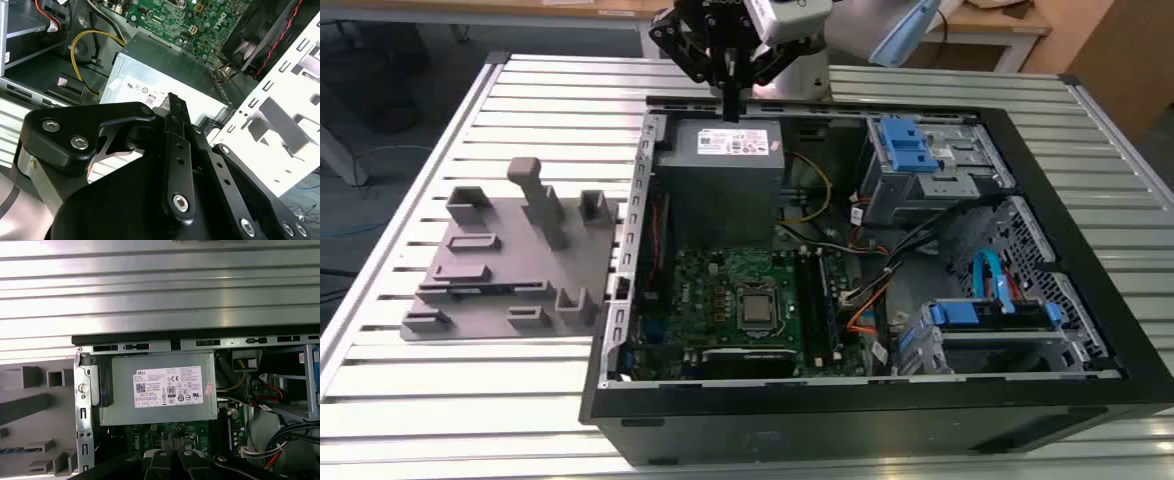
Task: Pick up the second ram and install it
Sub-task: 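Reach for the second ram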
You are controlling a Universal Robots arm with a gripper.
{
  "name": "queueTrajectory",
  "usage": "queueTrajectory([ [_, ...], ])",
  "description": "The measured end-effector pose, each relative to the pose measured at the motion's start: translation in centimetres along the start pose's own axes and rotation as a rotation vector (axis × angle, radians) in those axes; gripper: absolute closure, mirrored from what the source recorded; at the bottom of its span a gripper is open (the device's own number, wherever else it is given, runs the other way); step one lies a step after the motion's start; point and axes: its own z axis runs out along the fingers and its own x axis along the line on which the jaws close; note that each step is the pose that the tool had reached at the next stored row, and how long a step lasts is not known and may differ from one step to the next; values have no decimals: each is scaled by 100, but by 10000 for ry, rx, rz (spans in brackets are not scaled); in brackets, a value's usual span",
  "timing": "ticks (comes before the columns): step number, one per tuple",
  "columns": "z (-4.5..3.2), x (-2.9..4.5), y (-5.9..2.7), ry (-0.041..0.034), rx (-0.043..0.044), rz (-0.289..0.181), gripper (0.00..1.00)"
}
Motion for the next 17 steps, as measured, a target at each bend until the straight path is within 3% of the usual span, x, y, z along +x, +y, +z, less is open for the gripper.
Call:
queueTrajectory([
  [7,-1,17,-1,1,1,1,89],
  [17,-8,272,-20,-5,0,0,89],
])
